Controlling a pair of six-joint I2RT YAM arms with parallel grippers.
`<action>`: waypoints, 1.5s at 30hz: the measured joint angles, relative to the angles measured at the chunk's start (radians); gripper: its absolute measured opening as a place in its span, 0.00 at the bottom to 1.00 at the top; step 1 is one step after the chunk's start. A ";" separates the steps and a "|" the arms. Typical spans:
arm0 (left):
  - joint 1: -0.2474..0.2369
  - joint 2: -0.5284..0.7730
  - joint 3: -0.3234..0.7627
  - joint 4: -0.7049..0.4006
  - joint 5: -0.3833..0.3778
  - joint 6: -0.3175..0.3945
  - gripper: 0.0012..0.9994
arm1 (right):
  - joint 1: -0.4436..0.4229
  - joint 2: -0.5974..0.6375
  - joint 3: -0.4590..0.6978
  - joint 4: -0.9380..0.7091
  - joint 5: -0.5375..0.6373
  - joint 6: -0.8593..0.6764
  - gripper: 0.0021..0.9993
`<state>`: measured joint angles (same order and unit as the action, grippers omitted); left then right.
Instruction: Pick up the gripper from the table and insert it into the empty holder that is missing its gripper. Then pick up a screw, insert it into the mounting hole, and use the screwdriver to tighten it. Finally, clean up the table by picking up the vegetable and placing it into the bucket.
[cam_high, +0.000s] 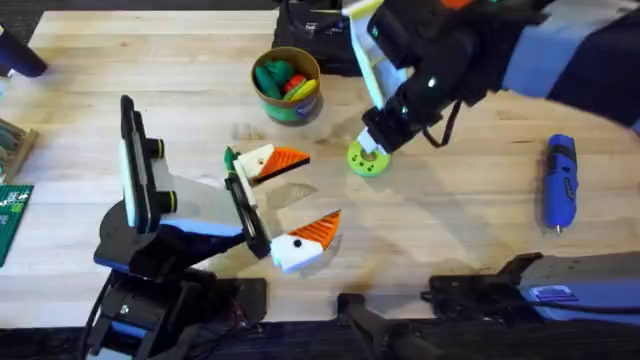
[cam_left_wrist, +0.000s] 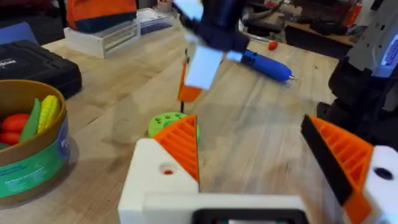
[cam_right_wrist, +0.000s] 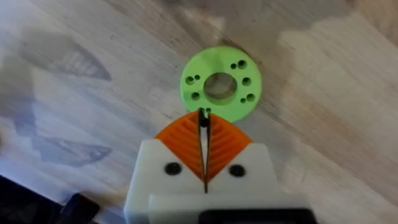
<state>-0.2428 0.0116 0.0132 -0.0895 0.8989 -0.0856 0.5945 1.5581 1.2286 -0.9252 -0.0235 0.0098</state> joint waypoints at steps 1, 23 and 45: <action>0.000 0.000 0.000 0.000 0.000 0.000 0.99 | 0.000 0.000 0.032 -0.024 0.000 -0.006 0.01; 0.000 0.000 0.000 0.000 0.000 0.000 0.99 | 0.266 -0.001 0.349 -0.006 -0.342 -0.055 0.01; 0.000 0.000 0.000 0.000 0.002 0.000 0.99 | 0.325 0.017 0.349 0.012 -0.265 0.023 0.01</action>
<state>-0.2428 0.0117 0.0132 -0.0895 0.9012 -0.0856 0.9200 1.5749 1.5776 -0.9127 -0.2889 0.0324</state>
